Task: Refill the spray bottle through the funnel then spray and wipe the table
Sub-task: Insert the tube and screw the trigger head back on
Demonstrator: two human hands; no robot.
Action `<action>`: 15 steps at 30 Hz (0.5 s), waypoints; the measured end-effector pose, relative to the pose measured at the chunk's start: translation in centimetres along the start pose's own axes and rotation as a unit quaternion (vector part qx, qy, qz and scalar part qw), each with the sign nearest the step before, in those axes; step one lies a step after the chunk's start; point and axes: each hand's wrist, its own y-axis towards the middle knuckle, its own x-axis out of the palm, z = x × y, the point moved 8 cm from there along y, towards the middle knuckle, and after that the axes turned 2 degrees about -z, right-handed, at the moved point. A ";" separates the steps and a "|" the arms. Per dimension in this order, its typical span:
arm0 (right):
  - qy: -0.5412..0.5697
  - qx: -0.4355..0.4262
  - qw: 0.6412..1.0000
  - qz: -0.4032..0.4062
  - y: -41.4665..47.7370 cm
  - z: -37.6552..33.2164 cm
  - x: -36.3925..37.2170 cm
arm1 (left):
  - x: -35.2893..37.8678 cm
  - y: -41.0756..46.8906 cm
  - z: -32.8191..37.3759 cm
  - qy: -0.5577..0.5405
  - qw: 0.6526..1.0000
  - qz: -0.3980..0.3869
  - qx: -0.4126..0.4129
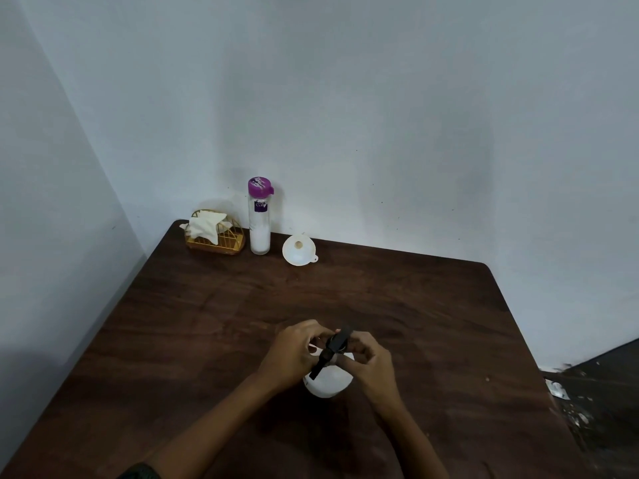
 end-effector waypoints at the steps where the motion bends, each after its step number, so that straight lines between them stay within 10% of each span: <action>1: -0.007 -0.003 1.000 0.009 0.0 -0.1 0.2 | 0.0 -0.1 0.0 0.003 1.000 0.002 -0.001; 15: -0.004 -0.009 1.000 -0.008 0.3 0.3 -0.1 | -0.2 0.0 0.3 0.009 1.000 0.001 -0.005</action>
